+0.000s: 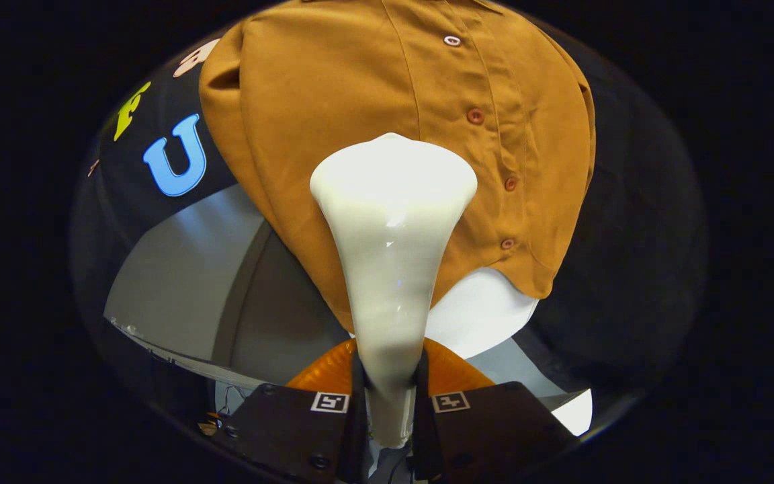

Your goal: Iron the clothes twice with a garment steamer, once on the left side and once on the right side.

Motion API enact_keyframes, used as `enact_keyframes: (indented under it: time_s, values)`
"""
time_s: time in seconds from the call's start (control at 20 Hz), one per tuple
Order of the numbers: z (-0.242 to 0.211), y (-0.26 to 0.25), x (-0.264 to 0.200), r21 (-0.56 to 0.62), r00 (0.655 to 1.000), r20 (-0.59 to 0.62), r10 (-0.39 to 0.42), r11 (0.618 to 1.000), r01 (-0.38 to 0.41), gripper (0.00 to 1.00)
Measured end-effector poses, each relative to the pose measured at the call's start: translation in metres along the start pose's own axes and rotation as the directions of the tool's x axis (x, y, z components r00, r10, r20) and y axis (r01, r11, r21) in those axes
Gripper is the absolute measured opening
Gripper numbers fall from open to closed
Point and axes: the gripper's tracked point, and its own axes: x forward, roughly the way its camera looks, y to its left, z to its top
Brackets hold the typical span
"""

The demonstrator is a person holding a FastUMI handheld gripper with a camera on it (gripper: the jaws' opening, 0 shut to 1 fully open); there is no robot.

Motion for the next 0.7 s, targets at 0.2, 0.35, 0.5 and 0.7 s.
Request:
enact_keyframes:
  time_s: [0.2,0.35,0.5,0.7]
  values:
    - [0.057,-0.015,-0.027,0.016,0.99,0.142,-0.018,1.0,0.016,0.3]
    - [0.099,-0.036,-0.047,0.03,0.97,0.238,-0.052,0.998,0.046,0.3]
    - [0.139,-0.064,-0.068,0.051,0.945,0.315,-0.085,0.996,0.073,0.3]
    - [0.181,-0.095,-0.076,0.088,0.913,0.388,-0.124,0.991,0.097,0.3]
